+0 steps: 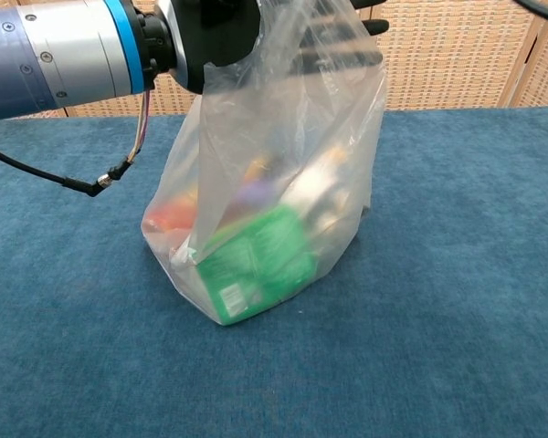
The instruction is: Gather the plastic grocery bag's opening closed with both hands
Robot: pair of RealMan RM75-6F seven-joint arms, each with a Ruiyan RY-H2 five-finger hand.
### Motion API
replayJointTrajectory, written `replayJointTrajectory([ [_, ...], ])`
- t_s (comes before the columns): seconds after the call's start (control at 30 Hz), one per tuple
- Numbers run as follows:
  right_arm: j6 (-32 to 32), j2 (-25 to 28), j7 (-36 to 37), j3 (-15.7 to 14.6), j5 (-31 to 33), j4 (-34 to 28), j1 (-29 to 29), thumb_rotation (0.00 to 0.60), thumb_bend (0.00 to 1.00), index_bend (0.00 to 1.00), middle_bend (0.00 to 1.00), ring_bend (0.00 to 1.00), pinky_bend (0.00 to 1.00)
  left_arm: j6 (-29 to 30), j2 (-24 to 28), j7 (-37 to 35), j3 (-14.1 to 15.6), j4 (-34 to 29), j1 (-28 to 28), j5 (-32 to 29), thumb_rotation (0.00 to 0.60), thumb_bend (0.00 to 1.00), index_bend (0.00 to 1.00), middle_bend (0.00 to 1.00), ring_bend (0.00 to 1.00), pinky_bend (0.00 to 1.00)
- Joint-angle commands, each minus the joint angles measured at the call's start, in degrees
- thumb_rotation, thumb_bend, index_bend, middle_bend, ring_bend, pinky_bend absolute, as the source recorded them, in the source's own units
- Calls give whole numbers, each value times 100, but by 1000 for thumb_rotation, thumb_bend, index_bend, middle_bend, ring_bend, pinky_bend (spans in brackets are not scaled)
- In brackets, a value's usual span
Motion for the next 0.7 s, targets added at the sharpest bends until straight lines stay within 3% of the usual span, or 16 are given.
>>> replayJointTrajectory([
  [0.03, 120, 210, 223, -65, -171, -7, -221, 600, 0, 0, 0, 0, 0, -7, 1, 4, -10, -12, 11, 1, 600, 54, 123, 70, 141, 139],
  [0.27, 267, 655, 707, -208, -488, -108, -659, 600, 0, 0, 0, 0, 0, -32, 15, 40, -64, -52, 42, -35, 600, 56, 124, 71, 141, 139],
  [0.5, 575, 1034, 1206, -548, -1024, -99, -1214, 600, 0, 0, 0, 0, 0, -7, 40, 44, -126, -115, 92, -50, 600, 55, 125, 70, 141, 139],
  [0.6, 793, 1123, 1368, -758, -1293, 83, -1502, 600, 0, 0, 0, 0, 0, 40, 58, -24, -160, -146, 127, -38, 600, 55, 125, 72, 141, 140],
  [0.63, 967, 1123, 1357, -1049, -1441, 382, -1790, 600, 0, 0, 0, 0, 0, 185, 77, -158, -243, -205, 188, -67, 600, 54, 127, 73, 141, 141],
  [0.7, 1151, 1022, 1517, -1220, -1649, 686, -1975, 600, 0, 0, 0, 0, 0, 293, 101, -277, -287, -251, 241, -49, 600, 54, 140, 78, 141, 144],
])
